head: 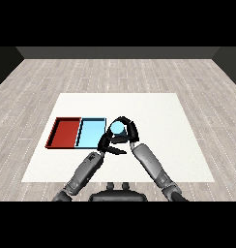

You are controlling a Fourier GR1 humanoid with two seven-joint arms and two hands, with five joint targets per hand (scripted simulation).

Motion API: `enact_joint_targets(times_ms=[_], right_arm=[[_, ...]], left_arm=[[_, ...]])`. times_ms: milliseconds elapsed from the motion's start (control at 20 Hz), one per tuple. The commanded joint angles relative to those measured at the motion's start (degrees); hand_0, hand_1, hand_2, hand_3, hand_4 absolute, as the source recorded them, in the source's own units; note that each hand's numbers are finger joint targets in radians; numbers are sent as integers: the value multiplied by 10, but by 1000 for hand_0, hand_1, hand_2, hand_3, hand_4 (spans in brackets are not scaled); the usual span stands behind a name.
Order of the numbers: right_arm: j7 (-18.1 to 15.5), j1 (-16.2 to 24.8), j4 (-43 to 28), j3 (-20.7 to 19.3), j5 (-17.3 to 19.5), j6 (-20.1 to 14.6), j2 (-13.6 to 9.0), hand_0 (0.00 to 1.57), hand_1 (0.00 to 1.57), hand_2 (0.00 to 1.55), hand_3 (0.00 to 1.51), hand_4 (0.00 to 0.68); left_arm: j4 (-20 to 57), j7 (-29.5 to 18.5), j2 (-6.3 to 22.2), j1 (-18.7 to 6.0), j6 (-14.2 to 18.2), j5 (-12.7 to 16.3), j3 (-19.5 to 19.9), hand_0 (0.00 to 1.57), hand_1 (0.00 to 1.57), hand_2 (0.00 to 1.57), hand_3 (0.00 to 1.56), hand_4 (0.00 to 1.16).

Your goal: Pick the blue can and put it in the blue box

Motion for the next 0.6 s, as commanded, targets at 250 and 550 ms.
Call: enact_joint_targets(times_ms=[250,550], right_arm=[[0,34,-41,15,-18,-10,0,1447,1447,1449,1390,602],[-72,43,-14,67,-96,-40,0,1475,1475,1469,1396,595]], left_arm=[[16,-23,0,-38,35,55,-51,0,0,0,0,0],[32,34,9,-41,37,25,-24,0,0,0,0,505]])
